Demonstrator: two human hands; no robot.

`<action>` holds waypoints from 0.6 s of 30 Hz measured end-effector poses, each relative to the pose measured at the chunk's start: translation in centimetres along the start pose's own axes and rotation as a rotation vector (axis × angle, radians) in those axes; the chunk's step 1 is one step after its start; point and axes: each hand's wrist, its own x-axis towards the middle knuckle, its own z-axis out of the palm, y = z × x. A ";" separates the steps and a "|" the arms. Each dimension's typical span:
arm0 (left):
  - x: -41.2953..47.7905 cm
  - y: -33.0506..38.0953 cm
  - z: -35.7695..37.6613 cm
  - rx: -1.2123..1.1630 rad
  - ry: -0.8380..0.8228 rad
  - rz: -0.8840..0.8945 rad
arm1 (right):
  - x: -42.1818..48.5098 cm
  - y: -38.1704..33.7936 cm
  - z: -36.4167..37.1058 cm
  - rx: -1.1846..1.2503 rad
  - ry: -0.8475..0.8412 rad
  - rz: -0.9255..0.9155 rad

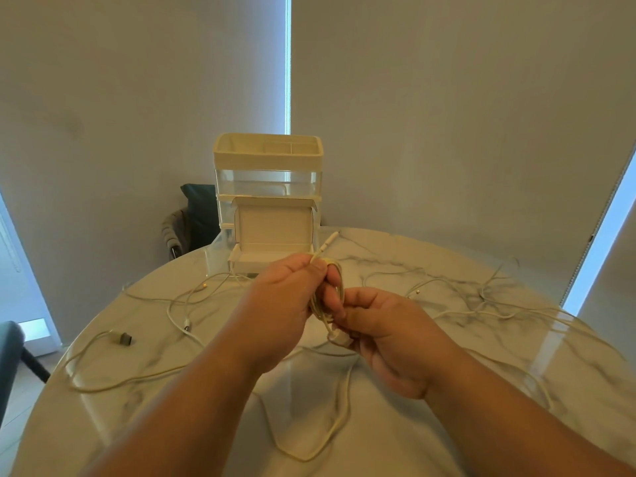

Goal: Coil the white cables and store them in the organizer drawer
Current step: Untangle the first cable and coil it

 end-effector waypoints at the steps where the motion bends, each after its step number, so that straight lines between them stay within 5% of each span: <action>1: -0.1 0.0 -0.1 0.114 0.019 0.024 | 0.2 0.1 0.0 0.007 0.021 -0.007; 4: -0.1 -0.1 -0.1 0.255 0.070 0.037 | 0.3 0.3 -0.1 -0.019 0.090 -0.014; 9: 0.6 -1.3 1.0 -0.125 0.092 -0.189 | -0.4 -0.4 0.0 -0.282 0.090 0.025; 13: 0.6 -1.6 1.0 -0.163 0.041 -0.354 | -0.8 -1.5 -0.4 -0.692 0.300 -0.275; 18: 0.0 -1.6 0.8 -0.046 -0.085 -0.425 | -0.9 -1.9 -0.8 -1.149 0.126 -0.541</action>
